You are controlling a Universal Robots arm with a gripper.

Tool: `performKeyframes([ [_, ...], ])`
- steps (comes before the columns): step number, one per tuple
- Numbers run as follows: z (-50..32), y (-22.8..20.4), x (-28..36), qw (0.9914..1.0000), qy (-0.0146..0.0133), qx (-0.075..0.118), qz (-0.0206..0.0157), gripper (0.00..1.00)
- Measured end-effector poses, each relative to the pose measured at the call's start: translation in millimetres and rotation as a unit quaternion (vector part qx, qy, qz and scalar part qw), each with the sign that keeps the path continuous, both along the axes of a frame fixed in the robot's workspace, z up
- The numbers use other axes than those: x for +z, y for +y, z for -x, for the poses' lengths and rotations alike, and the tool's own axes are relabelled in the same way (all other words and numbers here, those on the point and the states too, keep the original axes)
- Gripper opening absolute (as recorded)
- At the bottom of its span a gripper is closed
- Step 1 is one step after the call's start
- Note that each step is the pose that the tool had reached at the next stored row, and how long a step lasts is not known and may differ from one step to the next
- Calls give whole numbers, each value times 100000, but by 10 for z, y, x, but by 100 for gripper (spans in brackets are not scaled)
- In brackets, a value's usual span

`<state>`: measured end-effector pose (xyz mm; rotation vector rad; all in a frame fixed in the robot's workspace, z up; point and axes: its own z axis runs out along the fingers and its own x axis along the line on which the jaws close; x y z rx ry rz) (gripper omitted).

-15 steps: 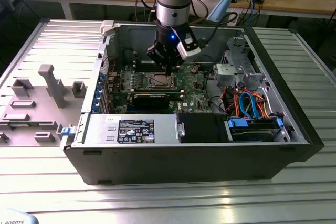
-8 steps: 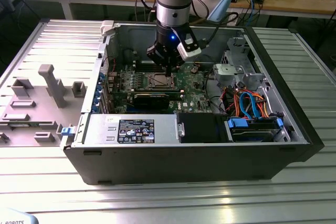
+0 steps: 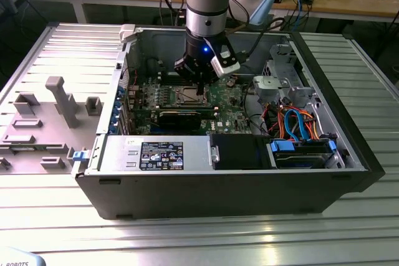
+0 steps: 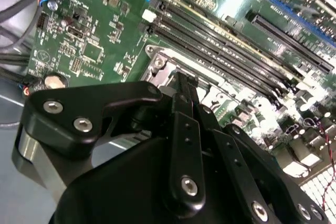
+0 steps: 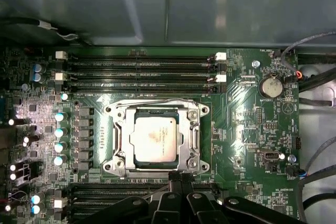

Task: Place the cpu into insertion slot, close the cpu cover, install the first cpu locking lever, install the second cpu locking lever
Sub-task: 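Install the second cpu locking lever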

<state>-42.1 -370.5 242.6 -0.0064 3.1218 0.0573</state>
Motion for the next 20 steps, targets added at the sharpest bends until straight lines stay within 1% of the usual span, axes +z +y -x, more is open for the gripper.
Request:
performKeyframes([
  [8,6,-1,-2,100000,12,11,2,11],
  [10,6,-2,-4,100000,134,-3,-43,11],
  [14,5,-5,-3,100000,144,7,-37,11],
  [15,5,-15,-2,100000,152,19,-88,11],
  [16,6,-28,-3,99999,147,19,-367,11],
  [17,8,-69,-3,99994,142,10,-1079,11],
  [18,7,-85,-3,99992,139,15,-1227,11],
  [20,8,-85,-3,99992,141,5,-1233,11],
])
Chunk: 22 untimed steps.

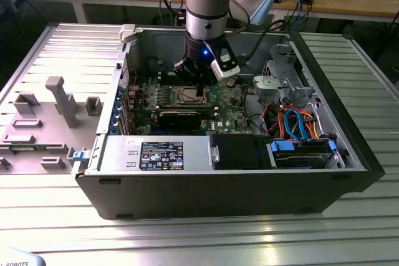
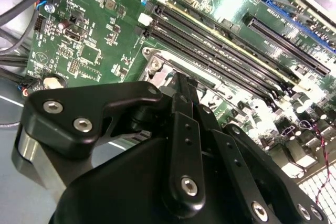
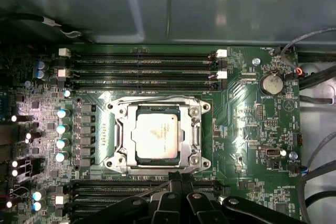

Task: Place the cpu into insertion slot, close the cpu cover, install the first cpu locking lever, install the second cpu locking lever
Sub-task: 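Install the second cpu locking lever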

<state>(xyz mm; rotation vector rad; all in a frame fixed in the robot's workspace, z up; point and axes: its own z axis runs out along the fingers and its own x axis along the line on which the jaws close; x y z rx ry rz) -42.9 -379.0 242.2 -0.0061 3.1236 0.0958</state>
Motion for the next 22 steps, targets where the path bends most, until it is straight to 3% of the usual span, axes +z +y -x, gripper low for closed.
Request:
performKeyframes([
  [15,0,-10,1,100000,50,6,9,11],
  [17,0,-20,0,99997,713,12,-134,11],
  [18,0,-46,-1,99996,917,11,-204,11],
  [20,0,-114,-7,99994,1114,3,-230,11],
  [22,0,-141,-12,99992,1250,-1,-234,11],
])
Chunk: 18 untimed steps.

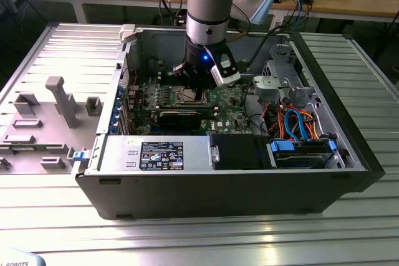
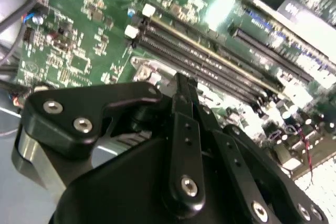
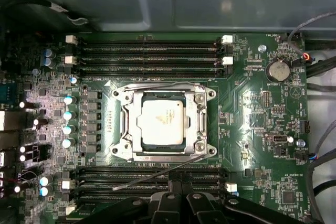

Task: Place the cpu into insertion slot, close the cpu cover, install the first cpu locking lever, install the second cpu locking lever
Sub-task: 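Install the second cpu locking lever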

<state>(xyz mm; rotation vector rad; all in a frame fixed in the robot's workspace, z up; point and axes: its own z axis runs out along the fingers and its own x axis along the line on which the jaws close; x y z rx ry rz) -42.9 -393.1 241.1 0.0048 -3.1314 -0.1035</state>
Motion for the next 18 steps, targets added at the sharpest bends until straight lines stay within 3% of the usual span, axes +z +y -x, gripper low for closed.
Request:
performKeyframes([
  [9,-1,-1,0,100000,27,4,-1,11],
  [11,5,-5,1,100000,-175,13,1,11],
  [14,13,-41,0,99990,-295,164,-1402,11],
  [16,38,-89,1,99979,-292,356,-1983,11],
  [18,64,-91,0,99975,-297,503,-2154,11],
])
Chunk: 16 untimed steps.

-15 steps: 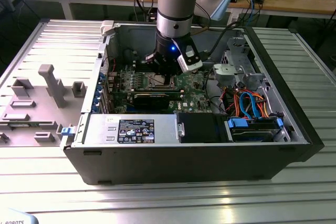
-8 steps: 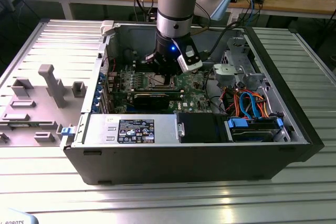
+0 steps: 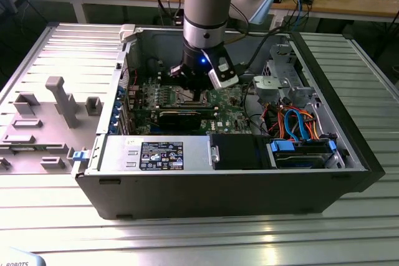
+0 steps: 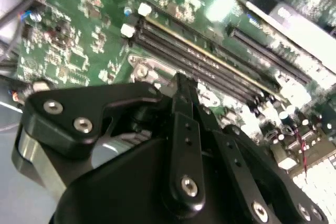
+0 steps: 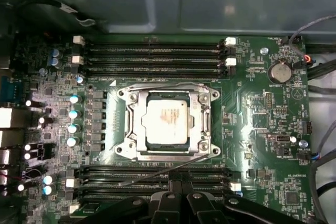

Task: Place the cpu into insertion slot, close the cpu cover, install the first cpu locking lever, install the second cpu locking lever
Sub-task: 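Install the second cpu locking lever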

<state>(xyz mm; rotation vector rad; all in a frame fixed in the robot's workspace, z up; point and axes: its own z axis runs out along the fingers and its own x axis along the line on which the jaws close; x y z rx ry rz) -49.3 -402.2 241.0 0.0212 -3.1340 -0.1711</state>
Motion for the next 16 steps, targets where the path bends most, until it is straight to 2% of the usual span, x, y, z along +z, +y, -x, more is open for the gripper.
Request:
performKeyframes([
  [2,33,-5,-1,100000,4,17,-237,11],
  [3,92,-18,-14,99999,2,106,-533,11],
  [5,129,-23,-34,99997,-5,256,-727,11],
  [7,231,-24,-79,99994,10,615,-865,11],
  [12,241,-24,-90,99989,3,839,-1213,11],
  [16,252,-24,-90,99989,4,840,-1247,11],
])
